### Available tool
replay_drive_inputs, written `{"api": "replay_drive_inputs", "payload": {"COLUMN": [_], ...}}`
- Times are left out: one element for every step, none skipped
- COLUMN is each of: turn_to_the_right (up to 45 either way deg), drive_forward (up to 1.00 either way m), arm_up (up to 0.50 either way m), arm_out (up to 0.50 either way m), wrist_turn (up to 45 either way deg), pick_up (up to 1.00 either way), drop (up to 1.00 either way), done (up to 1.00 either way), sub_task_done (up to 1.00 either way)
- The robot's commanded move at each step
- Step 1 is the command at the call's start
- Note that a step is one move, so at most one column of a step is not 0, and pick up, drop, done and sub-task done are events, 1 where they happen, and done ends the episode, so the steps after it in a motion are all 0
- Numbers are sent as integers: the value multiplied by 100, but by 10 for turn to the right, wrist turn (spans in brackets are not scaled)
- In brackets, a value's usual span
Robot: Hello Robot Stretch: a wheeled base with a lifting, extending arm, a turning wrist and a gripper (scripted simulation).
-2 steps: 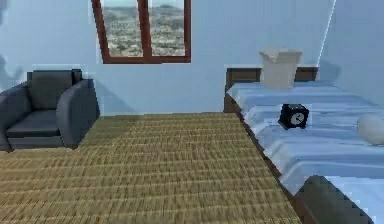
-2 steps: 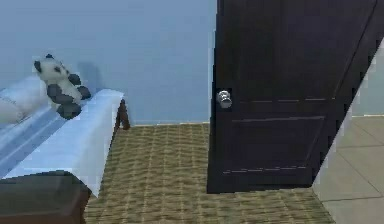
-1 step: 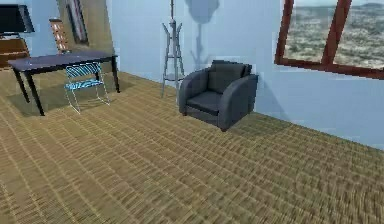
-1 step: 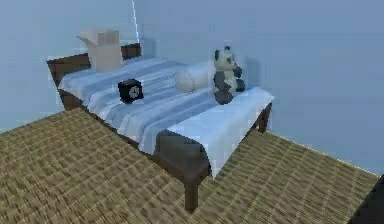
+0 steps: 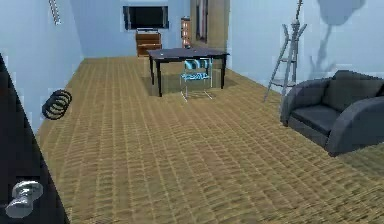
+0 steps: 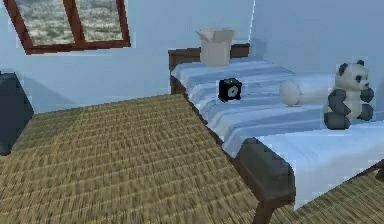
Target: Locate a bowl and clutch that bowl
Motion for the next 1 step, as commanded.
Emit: {"api": "replay_drive_inputs", "payload": {"turn_to_the_right": [0], "drive_forward": [100], "arm_up": [0], "arm_out": [0], "wrist_turn": [0], "pick_up": [0], "drop": [0], "done": [0], "sub_task_done": [0]}}
